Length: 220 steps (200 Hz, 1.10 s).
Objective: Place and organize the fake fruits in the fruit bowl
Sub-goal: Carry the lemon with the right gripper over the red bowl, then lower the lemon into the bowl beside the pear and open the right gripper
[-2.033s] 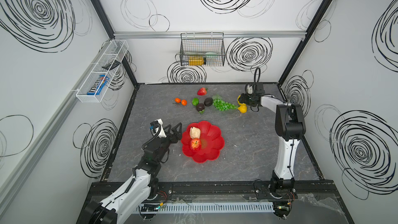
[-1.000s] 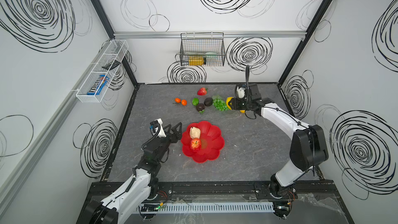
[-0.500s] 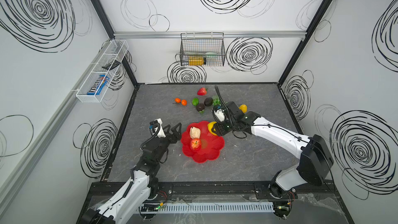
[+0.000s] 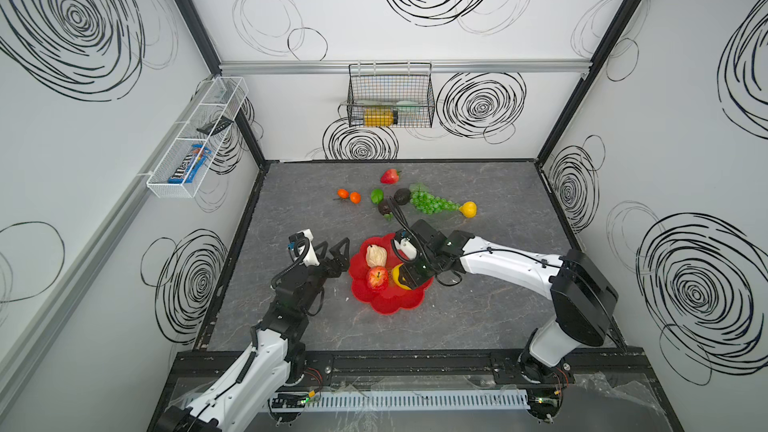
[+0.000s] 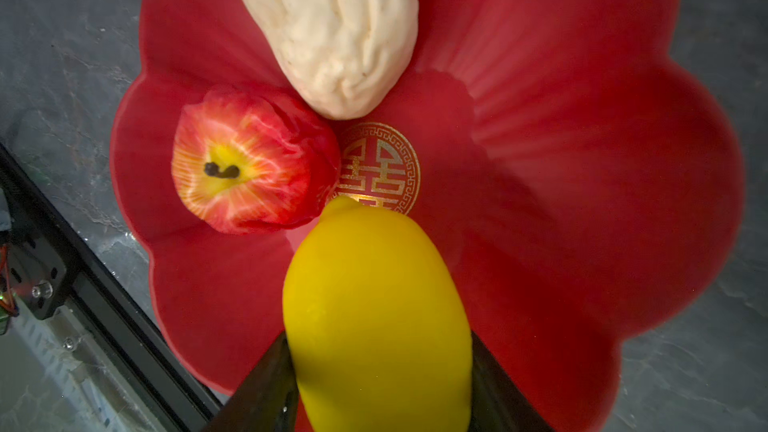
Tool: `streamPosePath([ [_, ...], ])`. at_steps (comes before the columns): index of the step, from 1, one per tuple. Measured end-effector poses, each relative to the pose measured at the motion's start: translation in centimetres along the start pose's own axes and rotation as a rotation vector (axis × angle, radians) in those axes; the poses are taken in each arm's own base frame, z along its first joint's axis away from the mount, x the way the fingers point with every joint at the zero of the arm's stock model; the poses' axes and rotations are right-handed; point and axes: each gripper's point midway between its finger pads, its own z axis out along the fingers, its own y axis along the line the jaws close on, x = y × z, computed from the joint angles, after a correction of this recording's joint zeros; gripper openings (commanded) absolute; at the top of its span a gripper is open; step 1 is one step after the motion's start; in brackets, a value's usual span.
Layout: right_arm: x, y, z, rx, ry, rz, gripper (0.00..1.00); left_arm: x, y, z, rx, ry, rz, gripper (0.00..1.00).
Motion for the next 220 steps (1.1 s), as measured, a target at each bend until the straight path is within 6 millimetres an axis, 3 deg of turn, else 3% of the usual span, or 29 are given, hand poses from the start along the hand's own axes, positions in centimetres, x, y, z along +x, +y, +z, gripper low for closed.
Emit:
streamPosePath([
  [66,-0.2,-1.1,1.6,0.054,0.013,0.007,0.56,0.0,0.0,0.0,0.0,0.0,0.0,0.89],
  [182,-3.1,-1.6,3.4,0.114,-0.007,-0.013,0.59,0.0,0.0,0.0,-0.001,0.0,0.0,0.89],
  [220,-3.5,-1.7,3.6,0.12,-0.014,-0.014,0.64,0.0,0.0,0.0,0.0,0.0,0.0,0.9],
])
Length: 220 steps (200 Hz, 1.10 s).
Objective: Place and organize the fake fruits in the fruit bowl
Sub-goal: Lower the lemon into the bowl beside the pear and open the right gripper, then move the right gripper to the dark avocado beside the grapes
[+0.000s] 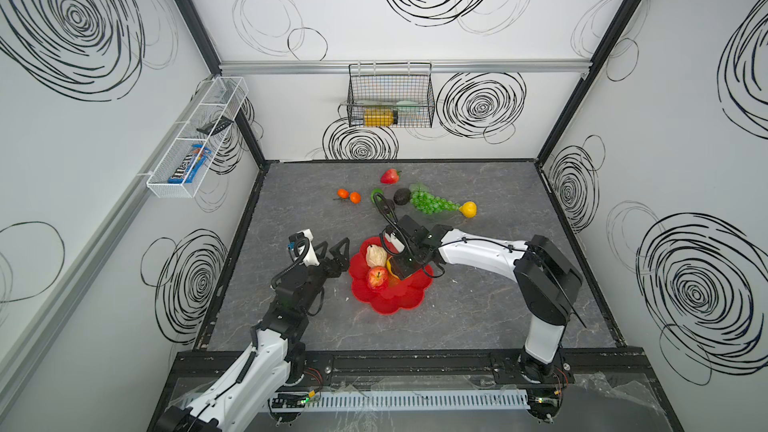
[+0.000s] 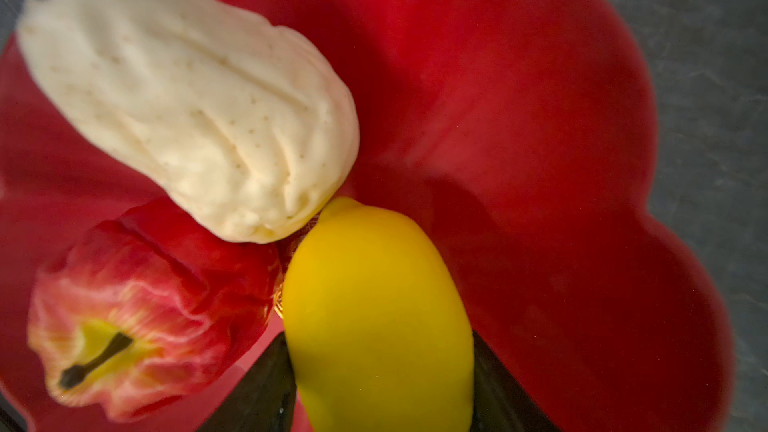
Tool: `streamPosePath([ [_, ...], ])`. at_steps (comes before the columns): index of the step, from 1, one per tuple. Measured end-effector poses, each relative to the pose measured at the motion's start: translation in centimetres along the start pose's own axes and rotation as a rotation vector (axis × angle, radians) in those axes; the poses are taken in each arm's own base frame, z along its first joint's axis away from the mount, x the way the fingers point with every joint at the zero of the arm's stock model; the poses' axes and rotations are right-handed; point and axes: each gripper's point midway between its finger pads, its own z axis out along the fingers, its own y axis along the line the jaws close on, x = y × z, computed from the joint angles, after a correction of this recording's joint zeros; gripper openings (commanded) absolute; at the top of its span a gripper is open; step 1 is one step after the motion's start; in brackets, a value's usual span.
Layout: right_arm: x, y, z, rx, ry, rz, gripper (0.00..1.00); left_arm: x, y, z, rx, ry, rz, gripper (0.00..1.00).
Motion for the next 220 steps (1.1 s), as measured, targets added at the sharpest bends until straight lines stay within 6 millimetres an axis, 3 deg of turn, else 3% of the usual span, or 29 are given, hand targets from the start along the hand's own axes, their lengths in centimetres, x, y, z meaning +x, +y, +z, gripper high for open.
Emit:
streamPosePath([
  [148,-0.2,-0.8,-0.2,0.049,-0.012,0.001,0.85,-0.1,0.0,0.0,-0.001,-0.003,0.0,0.9],
  [187,-1.6,-1.5,-3.2,0.074,-0.074,0.007,0.89,0.0,0.1,0.1,-0.004,0.001,-0.001,0.9],
  [203,-3.0,-2.0,-5.6,0.084,-0.141,0.016,0.9,0.0,0.1,0.1,-0.004,0.001,-0.001,0.9],
  [220,-4.9,-3.9,-8.8,0.114,-0.237,0.048,0.9,0.0,0.2,0.1,-0.005,0.001,-0.001,0.9],
])
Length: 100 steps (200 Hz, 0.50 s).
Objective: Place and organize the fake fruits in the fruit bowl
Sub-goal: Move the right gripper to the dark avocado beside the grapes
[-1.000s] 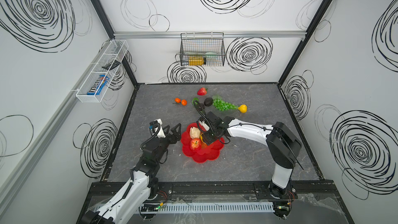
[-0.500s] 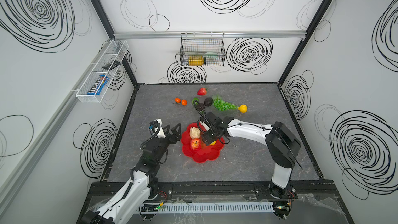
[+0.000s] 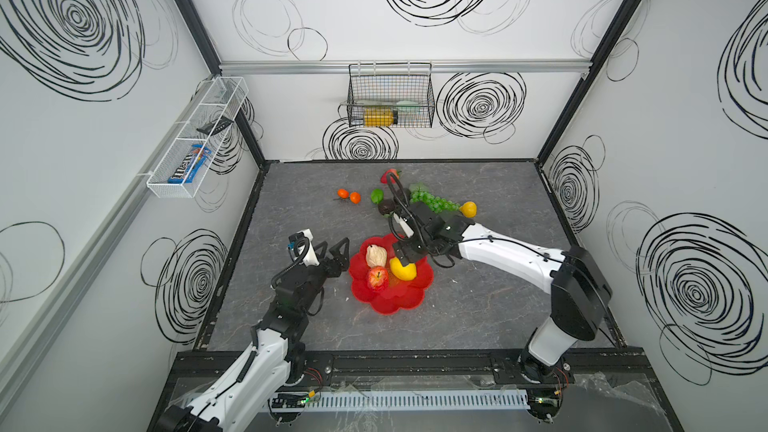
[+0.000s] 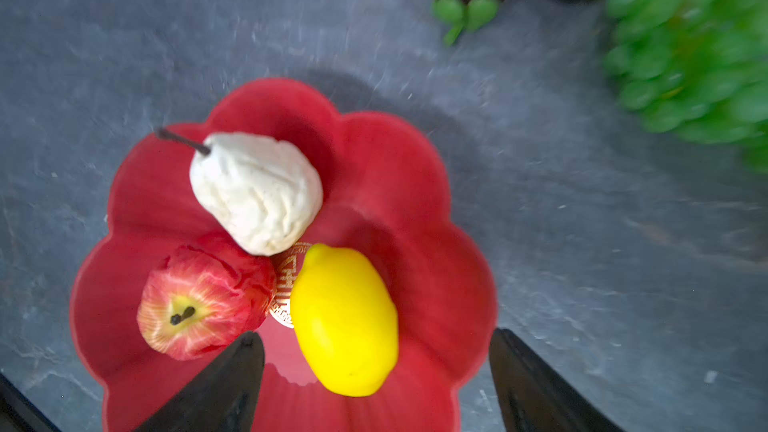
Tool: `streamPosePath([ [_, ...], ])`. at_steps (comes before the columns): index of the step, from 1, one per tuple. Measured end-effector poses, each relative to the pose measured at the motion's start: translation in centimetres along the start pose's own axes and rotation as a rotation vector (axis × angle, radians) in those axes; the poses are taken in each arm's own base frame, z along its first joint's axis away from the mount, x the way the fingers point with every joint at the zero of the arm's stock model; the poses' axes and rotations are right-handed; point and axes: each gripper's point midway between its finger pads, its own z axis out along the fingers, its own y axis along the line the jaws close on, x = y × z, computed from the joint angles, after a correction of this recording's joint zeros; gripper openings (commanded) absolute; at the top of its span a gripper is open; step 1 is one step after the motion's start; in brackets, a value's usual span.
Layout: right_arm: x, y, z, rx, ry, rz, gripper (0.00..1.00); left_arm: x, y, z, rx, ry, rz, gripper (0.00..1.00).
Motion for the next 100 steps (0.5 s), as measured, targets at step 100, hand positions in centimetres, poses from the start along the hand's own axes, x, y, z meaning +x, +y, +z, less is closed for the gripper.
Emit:
streamPosePath([
  [100,-5.3,-13.0,-2.5,0.067,-0.333,0.36,0.91,1.7,0.2,1.5,-0.014,0.087,-0.005,0.89],
])
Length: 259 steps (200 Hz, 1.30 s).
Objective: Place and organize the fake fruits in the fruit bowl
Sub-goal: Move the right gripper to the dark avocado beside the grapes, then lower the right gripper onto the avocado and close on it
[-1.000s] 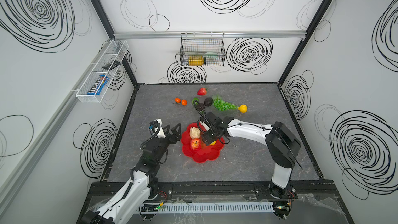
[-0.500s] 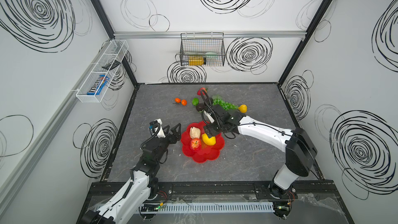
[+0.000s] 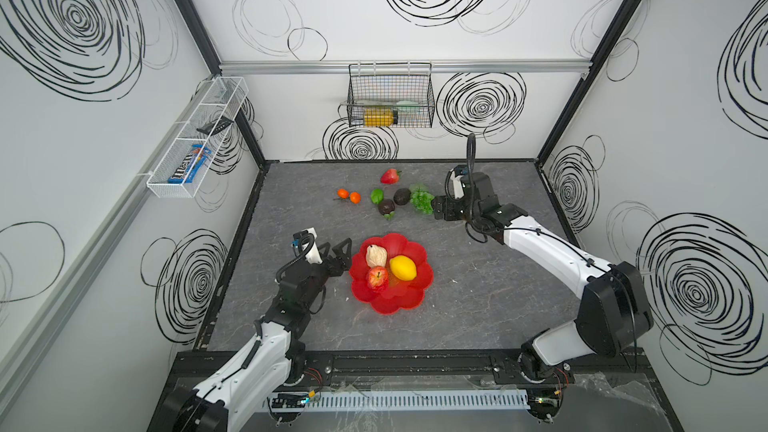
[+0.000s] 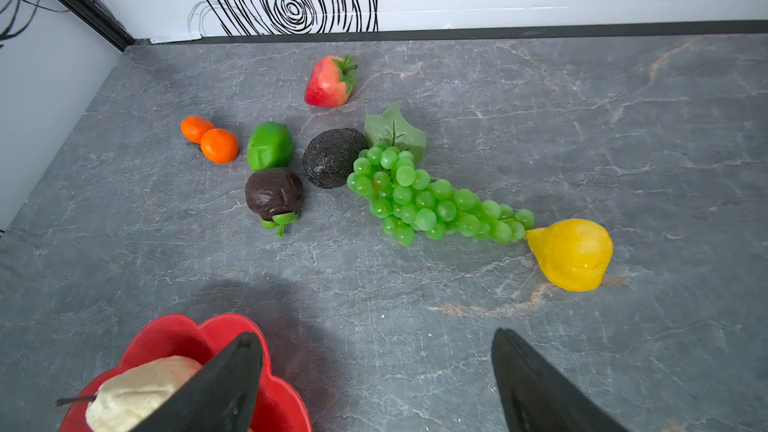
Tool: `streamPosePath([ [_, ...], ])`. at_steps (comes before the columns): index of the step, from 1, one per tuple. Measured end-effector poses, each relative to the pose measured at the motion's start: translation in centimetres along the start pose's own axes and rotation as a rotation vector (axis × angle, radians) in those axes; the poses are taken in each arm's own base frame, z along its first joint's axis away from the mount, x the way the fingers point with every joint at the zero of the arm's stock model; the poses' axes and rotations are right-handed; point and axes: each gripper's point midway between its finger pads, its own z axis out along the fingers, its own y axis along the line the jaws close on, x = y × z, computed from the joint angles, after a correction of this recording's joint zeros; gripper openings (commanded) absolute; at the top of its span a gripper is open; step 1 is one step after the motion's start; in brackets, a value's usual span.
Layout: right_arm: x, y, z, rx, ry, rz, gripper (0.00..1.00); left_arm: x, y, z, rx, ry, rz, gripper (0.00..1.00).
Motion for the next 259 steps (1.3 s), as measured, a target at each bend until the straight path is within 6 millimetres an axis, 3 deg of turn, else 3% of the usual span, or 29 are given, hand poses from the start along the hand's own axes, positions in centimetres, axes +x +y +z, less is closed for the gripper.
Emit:
streamPosePath([
  [43,-0.8,1.1,2.7,-0.06,-0.025,0.099,0.9,0.8,-0.5,1.0,0.034,0.036,-0.016,0.89],
  [98,-1.2,4.2,11.1,-0.068,0.025,0.178,0.85,-0.5,-1.1,0.2,0.082,-0.025,-0.037,0.9],
  [133,-1.2,6.1,14.7,-0.076,0.034,0.176,0.81,-0.5,-0.7,0.1,0.082,-0.028,-0.065,0.9],
  [161,-1.1,6.6,16.3,-0.065,0.034,0.169,0.79,-0.2,-0.5,0.0,0.082,-0.021,-0.079,0.9],
  [259,0.2,5.4,20.4,0.011,0.055,0.154,0.8,-0.2,-0.2,-0.1,0.084,-0.02,-0.097,0.9],
])
